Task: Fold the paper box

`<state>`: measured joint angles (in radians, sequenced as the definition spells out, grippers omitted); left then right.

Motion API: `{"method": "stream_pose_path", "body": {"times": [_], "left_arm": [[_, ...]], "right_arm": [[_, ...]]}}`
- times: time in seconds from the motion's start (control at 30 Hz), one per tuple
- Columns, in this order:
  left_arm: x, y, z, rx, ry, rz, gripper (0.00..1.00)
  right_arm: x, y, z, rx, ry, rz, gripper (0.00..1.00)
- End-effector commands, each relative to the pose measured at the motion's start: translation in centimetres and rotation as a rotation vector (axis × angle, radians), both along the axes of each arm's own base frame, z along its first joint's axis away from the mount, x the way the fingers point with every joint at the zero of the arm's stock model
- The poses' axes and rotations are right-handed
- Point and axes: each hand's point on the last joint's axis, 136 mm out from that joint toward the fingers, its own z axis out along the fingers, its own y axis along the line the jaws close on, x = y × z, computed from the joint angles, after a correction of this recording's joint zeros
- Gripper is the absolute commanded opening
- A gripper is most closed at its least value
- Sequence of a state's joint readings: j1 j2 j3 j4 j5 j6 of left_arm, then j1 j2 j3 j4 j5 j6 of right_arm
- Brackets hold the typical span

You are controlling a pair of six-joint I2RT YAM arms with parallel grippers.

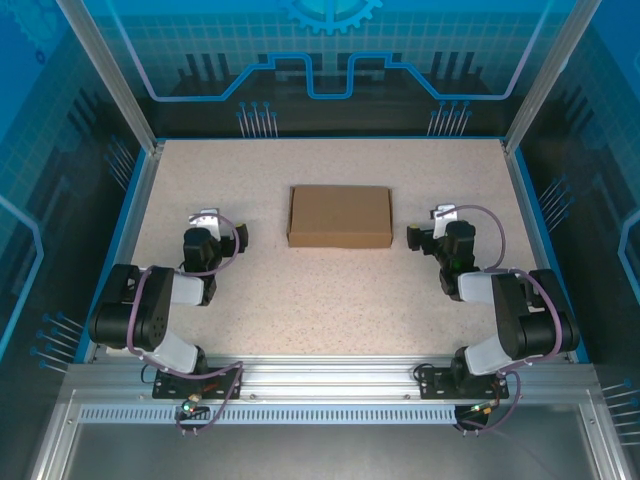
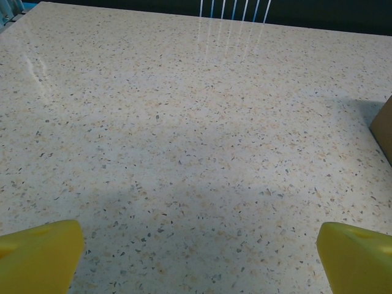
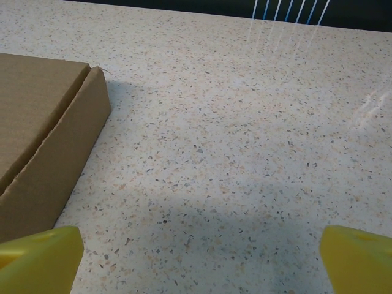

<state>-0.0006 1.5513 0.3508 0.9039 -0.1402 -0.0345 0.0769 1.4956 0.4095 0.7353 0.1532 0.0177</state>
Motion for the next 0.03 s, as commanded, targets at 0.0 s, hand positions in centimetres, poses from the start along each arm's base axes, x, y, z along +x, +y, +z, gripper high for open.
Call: {"method": "stream_pose_path", "body": {"times": [0.0], "left_arm": [[0.75,-0.01,1.63,-0.007,-0.055,-0.009,0.99]], "right_arm": [[0.7,0.12,1.05,-0.002,-0.043,0.009,1.0]]}}
